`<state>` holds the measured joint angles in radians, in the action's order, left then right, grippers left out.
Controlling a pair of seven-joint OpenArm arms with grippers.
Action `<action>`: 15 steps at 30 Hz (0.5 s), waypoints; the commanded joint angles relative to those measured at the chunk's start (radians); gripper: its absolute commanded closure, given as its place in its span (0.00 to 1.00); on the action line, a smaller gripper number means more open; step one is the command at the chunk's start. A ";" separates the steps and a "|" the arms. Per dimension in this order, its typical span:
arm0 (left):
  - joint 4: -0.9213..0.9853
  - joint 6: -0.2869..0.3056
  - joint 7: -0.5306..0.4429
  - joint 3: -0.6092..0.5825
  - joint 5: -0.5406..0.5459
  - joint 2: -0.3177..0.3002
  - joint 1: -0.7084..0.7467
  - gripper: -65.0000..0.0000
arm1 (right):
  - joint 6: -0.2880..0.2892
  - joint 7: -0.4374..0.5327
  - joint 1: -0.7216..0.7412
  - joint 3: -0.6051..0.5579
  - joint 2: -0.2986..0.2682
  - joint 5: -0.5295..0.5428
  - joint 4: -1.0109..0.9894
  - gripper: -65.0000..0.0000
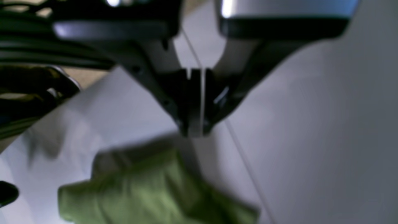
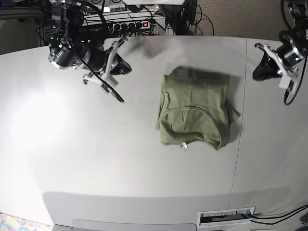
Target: Fold the T-shirt properly
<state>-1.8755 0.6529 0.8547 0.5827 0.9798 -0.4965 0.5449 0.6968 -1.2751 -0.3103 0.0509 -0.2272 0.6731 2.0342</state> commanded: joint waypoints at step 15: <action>-0.014 0.045 0.006 0.090 0.159 0.089 0.350 1.00 | 0.001 0.042 -0.422 0.250 -0.005 0.018 0.263 1.00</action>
<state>-1.8774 0.6933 0.8726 0.6624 1.1122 -0.3939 0.8837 0.6971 -1.2480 -0.7284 0.2955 -0.2268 0.6796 2.2795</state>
